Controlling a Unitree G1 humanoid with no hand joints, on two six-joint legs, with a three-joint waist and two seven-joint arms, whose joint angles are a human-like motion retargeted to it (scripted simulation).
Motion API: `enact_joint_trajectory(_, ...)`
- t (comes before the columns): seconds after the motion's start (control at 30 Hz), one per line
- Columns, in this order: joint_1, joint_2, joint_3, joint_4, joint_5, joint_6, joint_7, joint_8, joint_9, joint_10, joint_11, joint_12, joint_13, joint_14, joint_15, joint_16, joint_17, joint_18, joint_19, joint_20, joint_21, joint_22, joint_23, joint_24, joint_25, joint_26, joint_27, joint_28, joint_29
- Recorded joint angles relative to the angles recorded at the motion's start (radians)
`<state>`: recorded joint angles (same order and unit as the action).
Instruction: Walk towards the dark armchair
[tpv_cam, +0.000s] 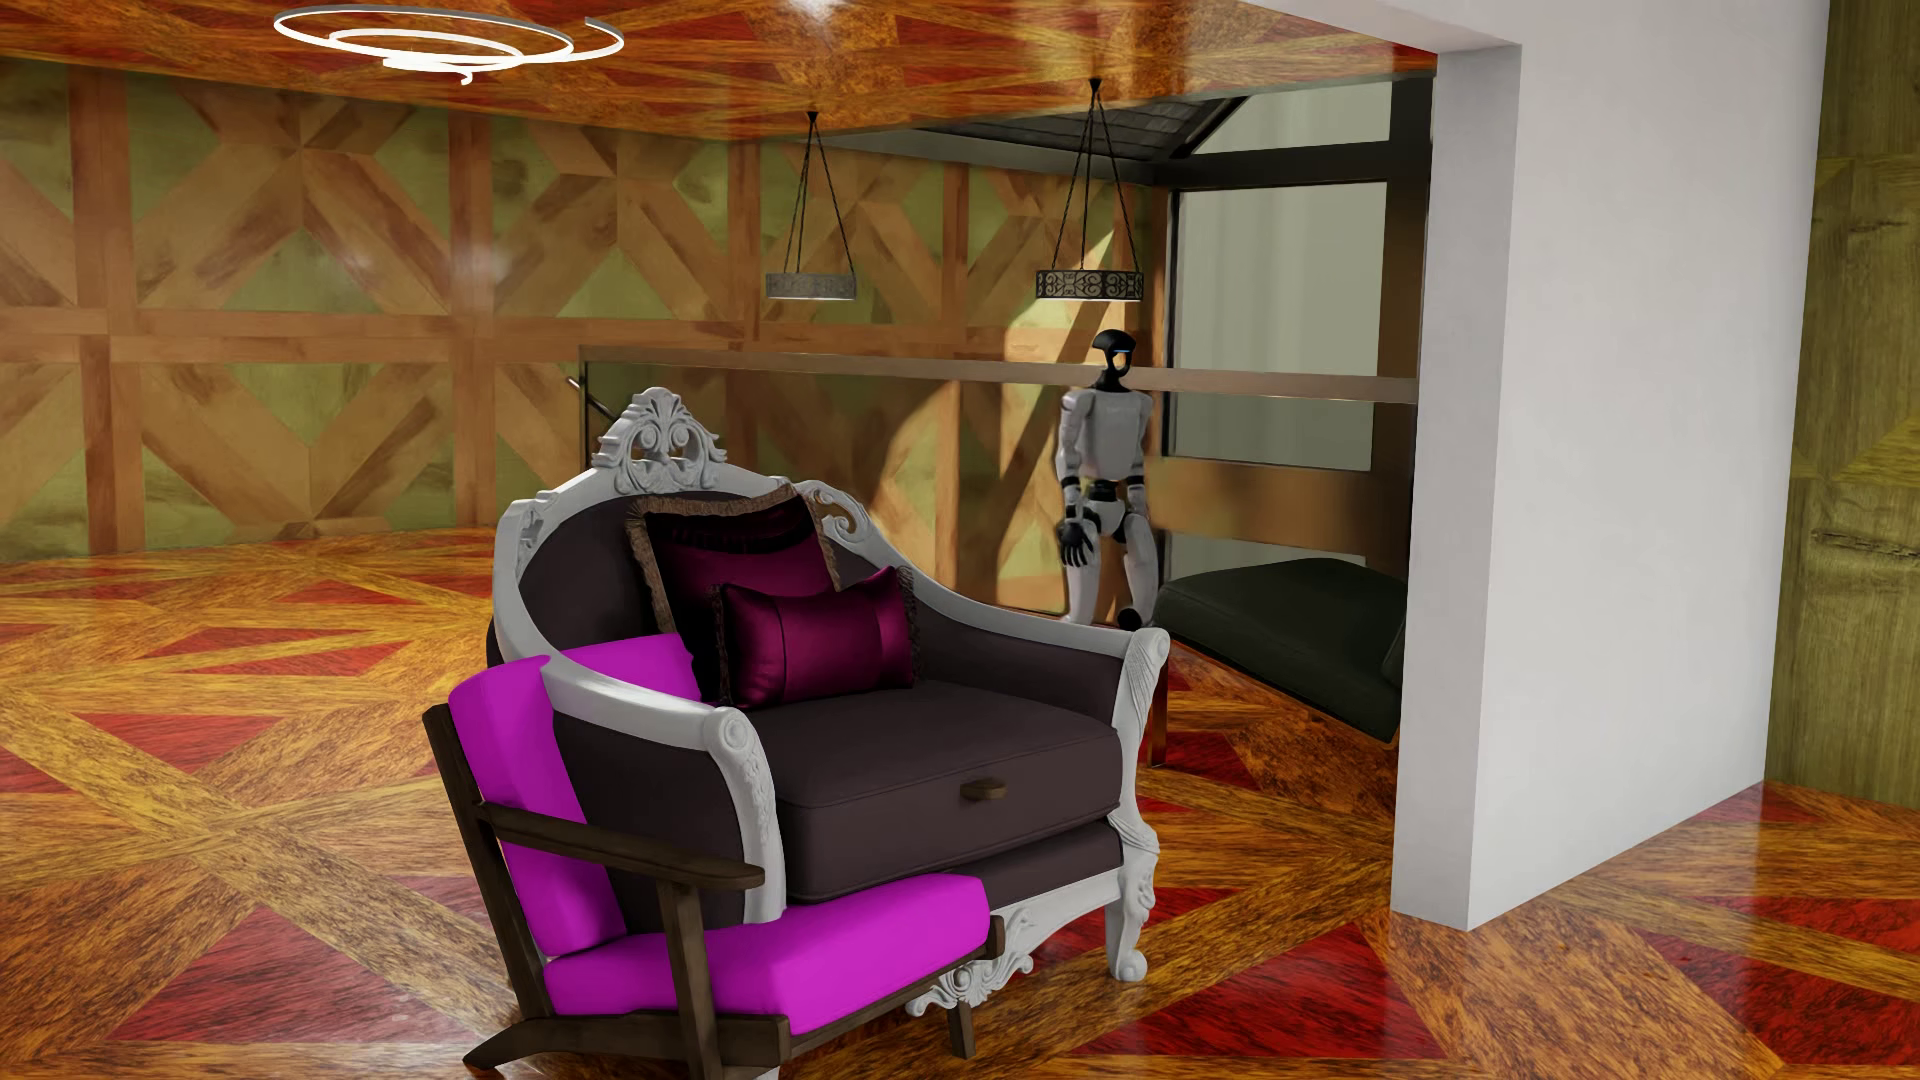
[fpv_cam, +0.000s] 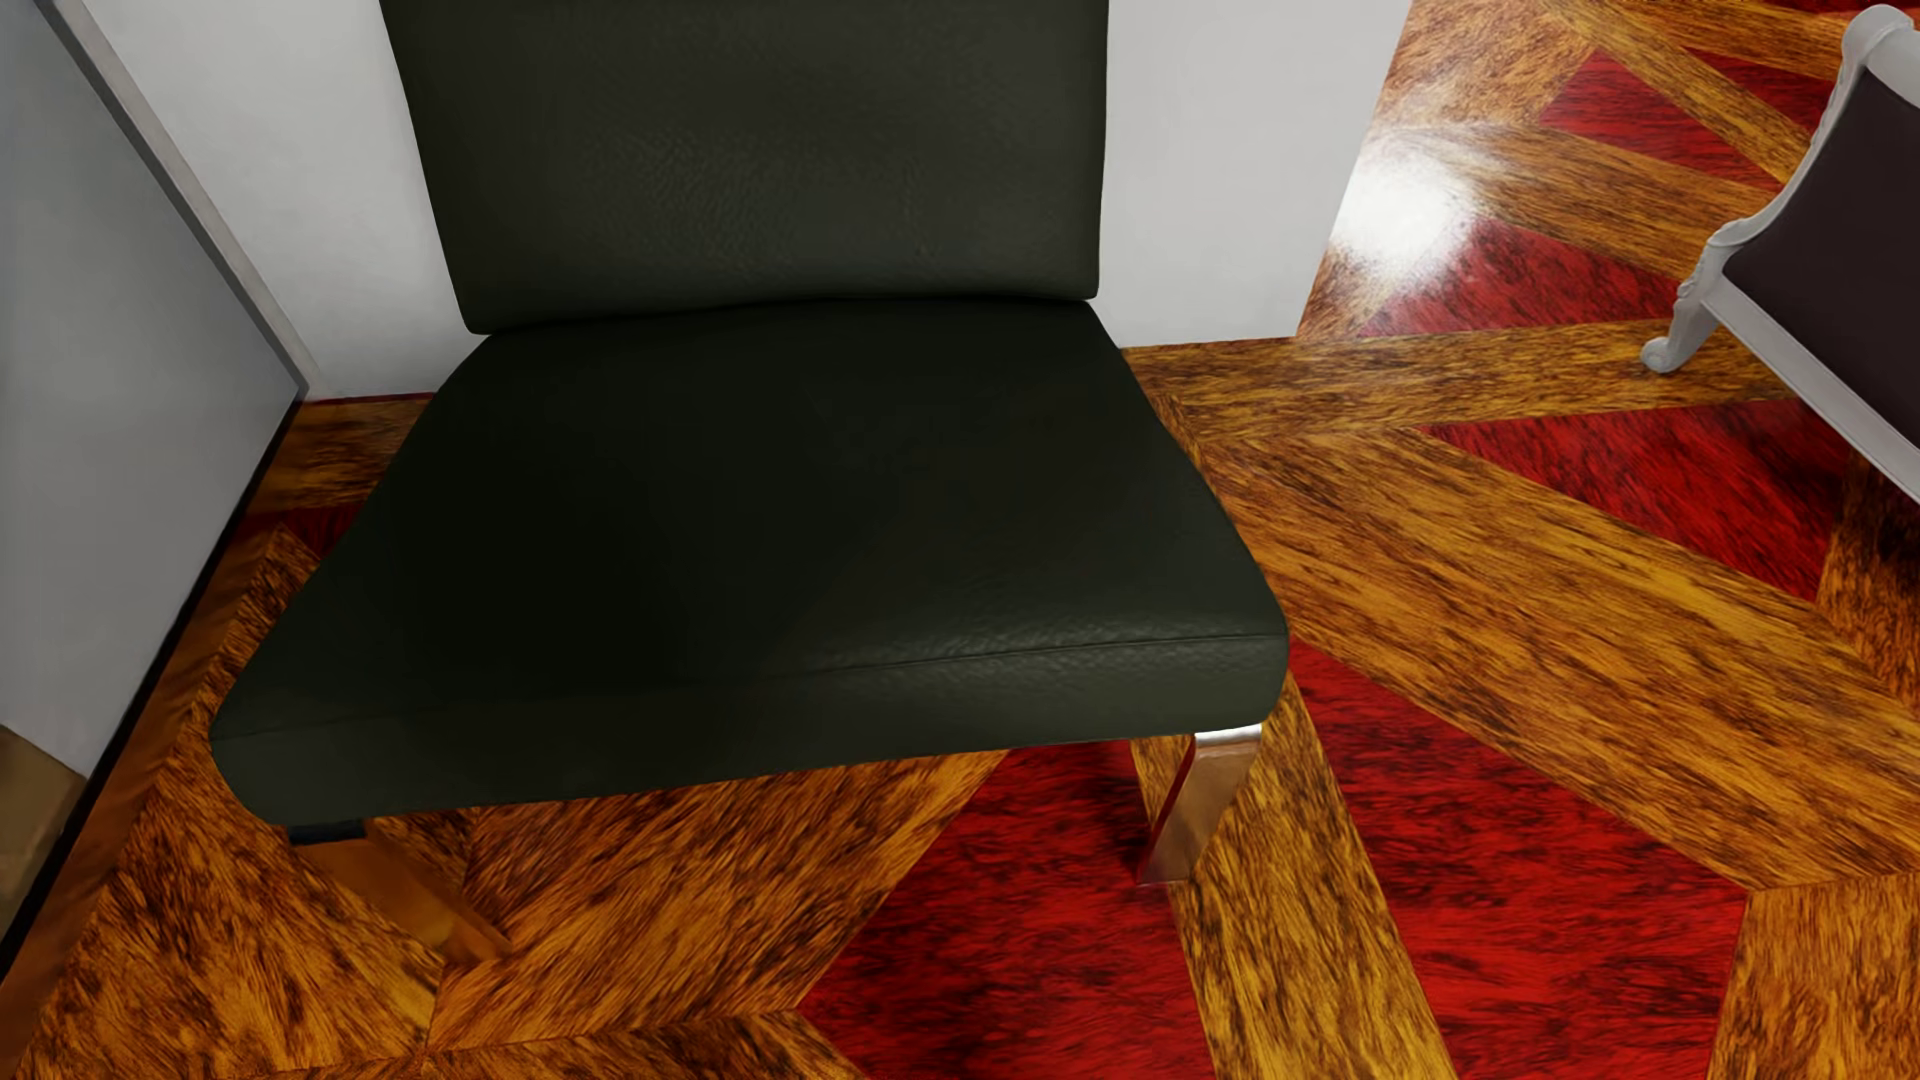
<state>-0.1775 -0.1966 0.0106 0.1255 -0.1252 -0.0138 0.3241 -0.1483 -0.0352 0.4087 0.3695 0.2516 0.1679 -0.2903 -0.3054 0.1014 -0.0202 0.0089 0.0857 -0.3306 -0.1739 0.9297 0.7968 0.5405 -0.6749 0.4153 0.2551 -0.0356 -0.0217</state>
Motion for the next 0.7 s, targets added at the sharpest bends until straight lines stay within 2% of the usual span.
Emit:
enact_joint_trajectory(0.07,-0.008,0.007,-0.002,-0.013,-0.015,0.002,-0.033,-0.032,0.003,0.003,0.011,-0.062,0.009,0.002,-0.012,0.019,0.010,-0.001,-0.002,-0.003,-0.047,-0.014,0.082,0.020,0.000,0.000,0.056,0.002,0.005)
enact_joint_trajectory(0.13,-0.018,0.009,-0.007,-0.028,-0.031,0.002,-0.063,-0.060,0.006,0.005,0.023,-0.140,0.030,0.004,-0.023,0.035,0.012,-0.001,-0.002,-0.008,-0.079,-0.028,0.113,0.035,0.001,-0.017,0.070,0.018,0.027)
enact_joint_trajectory(0.23,-0.031,0.006,-0.019,-0.042,-0.046,0.001,-0.088,-0.084,0.010,0.006,0.032,-0.230,0.054,0.008,-0.028,0.049,0.016,-0.001,-0.002,-0.012,-0.093,-0.087,0.086,0.052,-0.015,-0.060,0.030,0.079,0.033)
enact_joint_trajectory(0.33,-0.040,-0.009,-0.029,-0.043,-0.047,0.001,-0.085,-0.079,0.014,0.006,0.036,-0.278,0.045,0.011,-0.025,0.054,0.014,0.001,-0.004,-0.011,-0.099,-0.150,0.031,0.045,-0.025,-0.090,-0.005,0.115,0.021)
enact_joint_trajectory(0.53,-0.046,-0.065,-0.038,-0.020,-0.023,0.007,-0.008,-0.001,0.023,0.003,0.045,-0.303,0.000,0.011,-0.005,0.056,-0.012,0.004,0.000,-0.079,-0.071,-0.139,-0.105,0.054,-0.039,-0.094,-0.074,0.104,-0.005)
enact_joint_trajectory(0.7,-0.043,-0.149,-0.043,0.029,0.035,0.014,0.142,0.144,0.033,0.007,0.057,-0.235,-0.025,-0.004,0.021,0.052,-0.026,0.006,0.020,-0.183,-0.018,-0.058,-0.176,0.055,-0.019,-0.079,-0.100,0.048,-0.027)
